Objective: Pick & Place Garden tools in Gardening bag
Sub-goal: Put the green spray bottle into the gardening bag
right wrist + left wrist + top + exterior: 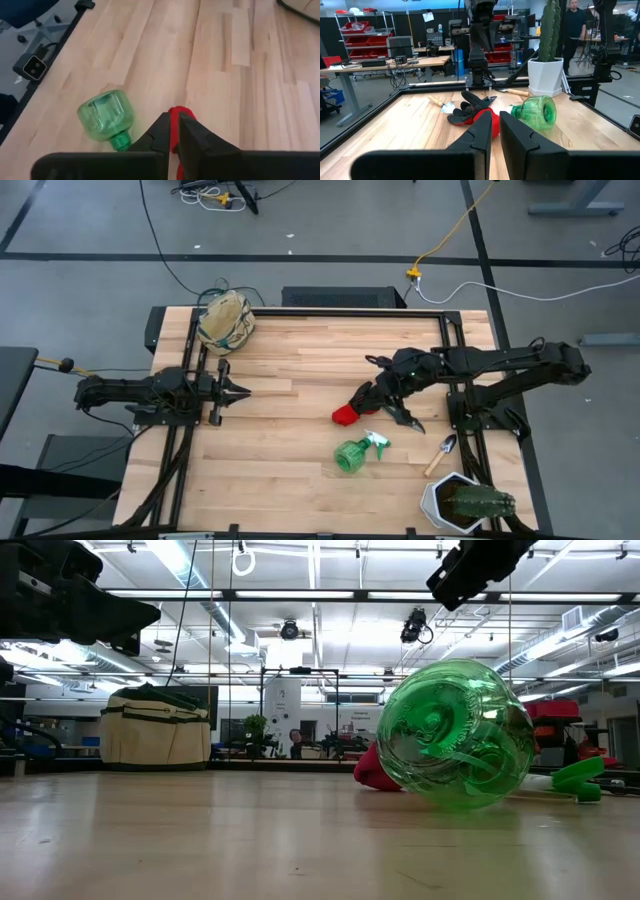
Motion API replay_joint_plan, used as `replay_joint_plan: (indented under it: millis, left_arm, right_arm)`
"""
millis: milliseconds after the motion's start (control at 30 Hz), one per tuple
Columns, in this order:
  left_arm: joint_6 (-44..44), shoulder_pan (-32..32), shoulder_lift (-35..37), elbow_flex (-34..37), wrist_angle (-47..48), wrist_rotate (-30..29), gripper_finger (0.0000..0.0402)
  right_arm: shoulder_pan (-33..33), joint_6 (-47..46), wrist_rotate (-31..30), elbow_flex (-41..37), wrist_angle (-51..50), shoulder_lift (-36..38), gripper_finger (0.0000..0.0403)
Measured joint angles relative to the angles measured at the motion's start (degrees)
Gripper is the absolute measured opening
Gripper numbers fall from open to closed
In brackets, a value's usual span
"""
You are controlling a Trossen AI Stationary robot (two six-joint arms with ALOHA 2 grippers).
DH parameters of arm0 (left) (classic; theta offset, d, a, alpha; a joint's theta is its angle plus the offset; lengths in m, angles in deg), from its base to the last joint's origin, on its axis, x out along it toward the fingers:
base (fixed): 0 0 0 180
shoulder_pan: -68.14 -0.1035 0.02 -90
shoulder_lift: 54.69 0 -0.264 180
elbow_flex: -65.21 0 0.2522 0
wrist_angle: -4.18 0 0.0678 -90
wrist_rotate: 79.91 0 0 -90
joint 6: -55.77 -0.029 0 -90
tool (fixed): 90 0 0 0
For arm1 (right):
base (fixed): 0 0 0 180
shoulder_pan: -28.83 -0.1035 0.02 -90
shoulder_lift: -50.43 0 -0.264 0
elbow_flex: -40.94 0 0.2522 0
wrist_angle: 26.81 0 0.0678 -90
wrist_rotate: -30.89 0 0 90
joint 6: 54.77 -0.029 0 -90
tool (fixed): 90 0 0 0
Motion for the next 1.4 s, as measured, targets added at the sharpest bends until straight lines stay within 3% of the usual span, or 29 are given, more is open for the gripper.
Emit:
replay_joint_plan:
  millis: [367,633,1000,1400]
  left_arm:
    - [0.0,-0.01,0.01,0.0,-0.01,0.0,0.0044]
    - [0.0,0.0,0.0,0.0,0.0,-0.02,0.0044]
    - [0.0,0.0,0.0,0.0,-0.02,-0.02,0.0044]
    - [0.0,-0.02,0.02,0.0,0.0,-0.02,0.0044]
  right_arm:
    - [-0.12,-0.19,0.3,-0.01,3.25,-1.15,0.0061]
    - [-2.54,6.78,0.11,-0.01,3.02,-1.13,0.0118]
    - [-5.76,7.09,-2.22,-0.01,1.65,-1.13,0.0195]
    - [-8.4,7.31,-4.84,-0.01,-3.44,-1.13,0.0246]
